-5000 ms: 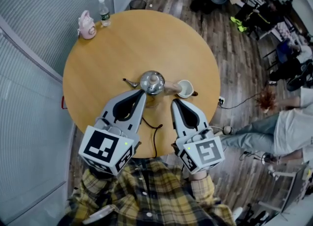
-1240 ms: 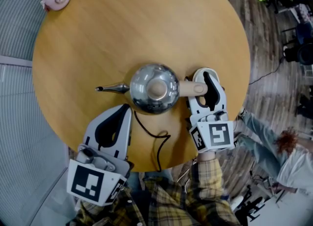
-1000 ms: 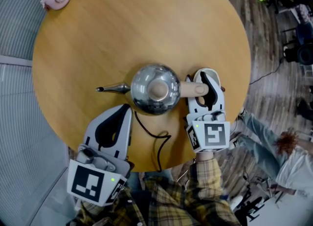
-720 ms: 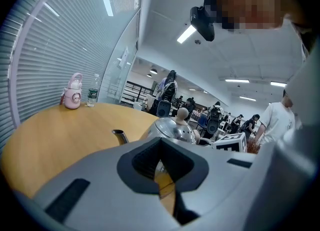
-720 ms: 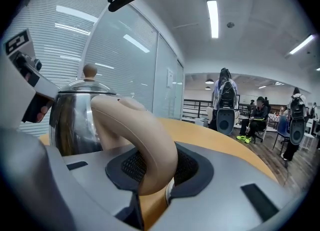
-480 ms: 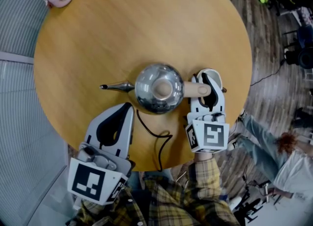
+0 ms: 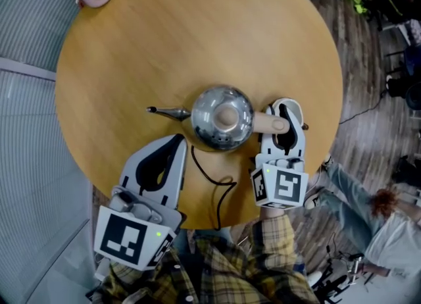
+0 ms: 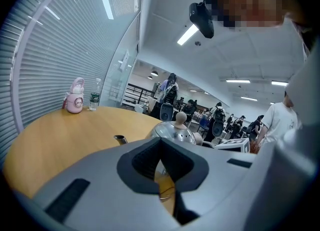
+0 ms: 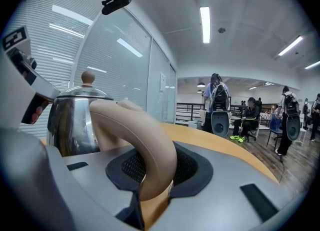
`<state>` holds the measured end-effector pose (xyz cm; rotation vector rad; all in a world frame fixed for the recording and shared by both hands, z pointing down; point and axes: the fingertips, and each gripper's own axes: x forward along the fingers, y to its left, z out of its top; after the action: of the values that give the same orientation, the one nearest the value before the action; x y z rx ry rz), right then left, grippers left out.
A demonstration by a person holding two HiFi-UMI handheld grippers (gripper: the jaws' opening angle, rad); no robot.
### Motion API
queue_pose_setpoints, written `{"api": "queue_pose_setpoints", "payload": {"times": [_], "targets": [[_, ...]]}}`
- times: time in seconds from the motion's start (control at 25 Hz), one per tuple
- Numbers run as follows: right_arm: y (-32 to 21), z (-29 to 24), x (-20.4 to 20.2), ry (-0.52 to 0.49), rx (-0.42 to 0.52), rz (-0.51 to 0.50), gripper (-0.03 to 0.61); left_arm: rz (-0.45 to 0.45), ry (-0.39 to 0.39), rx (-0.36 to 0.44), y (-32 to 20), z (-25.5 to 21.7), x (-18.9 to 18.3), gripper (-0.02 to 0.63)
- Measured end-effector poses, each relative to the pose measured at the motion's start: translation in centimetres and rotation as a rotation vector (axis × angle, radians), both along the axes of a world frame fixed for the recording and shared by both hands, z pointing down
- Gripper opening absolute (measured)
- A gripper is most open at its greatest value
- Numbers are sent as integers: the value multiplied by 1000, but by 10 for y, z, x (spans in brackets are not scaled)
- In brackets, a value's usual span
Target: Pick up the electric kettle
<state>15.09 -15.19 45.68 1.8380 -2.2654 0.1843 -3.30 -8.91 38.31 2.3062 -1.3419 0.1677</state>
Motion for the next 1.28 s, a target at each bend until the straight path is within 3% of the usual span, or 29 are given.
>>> {"api": "queue_pose_setpoints", "payload": {"times": [0.6,1.28], "targets": [[-1,-25,-1,-42,16,32,120,-12,-3,50,-2,-32,-9,3],[15,-127,-9,-68,87,30,124,-18,36,186,11,-114,-30,3]]}}
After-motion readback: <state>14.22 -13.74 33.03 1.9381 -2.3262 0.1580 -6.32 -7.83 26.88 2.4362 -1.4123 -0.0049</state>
